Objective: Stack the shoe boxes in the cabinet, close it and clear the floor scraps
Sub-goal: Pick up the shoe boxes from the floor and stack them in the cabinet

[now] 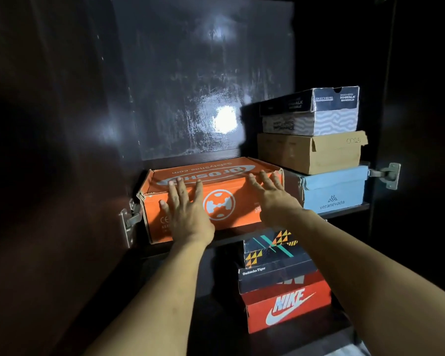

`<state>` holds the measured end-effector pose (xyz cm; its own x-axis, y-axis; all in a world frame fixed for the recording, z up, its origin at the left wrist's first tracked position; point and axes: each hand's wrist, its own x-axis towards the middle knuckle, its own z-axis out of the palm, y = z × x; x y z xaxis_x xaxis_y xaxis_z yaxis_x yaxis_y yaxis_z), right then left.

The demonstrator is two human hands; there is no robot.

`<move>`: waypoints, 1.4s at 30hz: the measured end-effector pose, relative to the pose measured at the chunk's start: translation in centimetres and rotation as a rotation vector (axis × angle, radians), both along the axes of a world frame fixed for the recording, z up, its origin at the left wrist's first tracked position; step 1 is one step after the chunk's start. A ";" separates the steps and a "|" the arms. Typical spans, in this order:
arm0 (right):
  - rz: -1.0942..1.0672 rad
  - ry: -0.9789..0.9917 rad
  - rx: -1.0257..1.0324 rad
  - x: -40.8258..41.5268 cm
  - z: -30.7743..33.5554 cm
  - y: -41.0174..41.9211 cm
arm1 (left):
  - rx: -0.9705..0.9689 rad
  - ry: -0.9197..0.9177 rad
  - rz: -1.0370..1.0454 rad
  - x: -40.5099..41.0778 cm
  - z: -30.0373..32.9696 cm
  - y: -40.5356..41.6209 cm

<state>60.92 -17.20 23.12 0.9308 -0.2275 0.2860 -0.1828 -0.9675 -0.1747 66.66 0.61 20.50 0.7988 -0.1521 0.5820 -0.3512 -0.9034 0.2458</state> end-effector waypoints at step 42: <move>-0.930 0.390 0.325 -53.8 -13.8 -19.5 | 0.795 0.764 -1.330 -38.4 -14.6 -31.9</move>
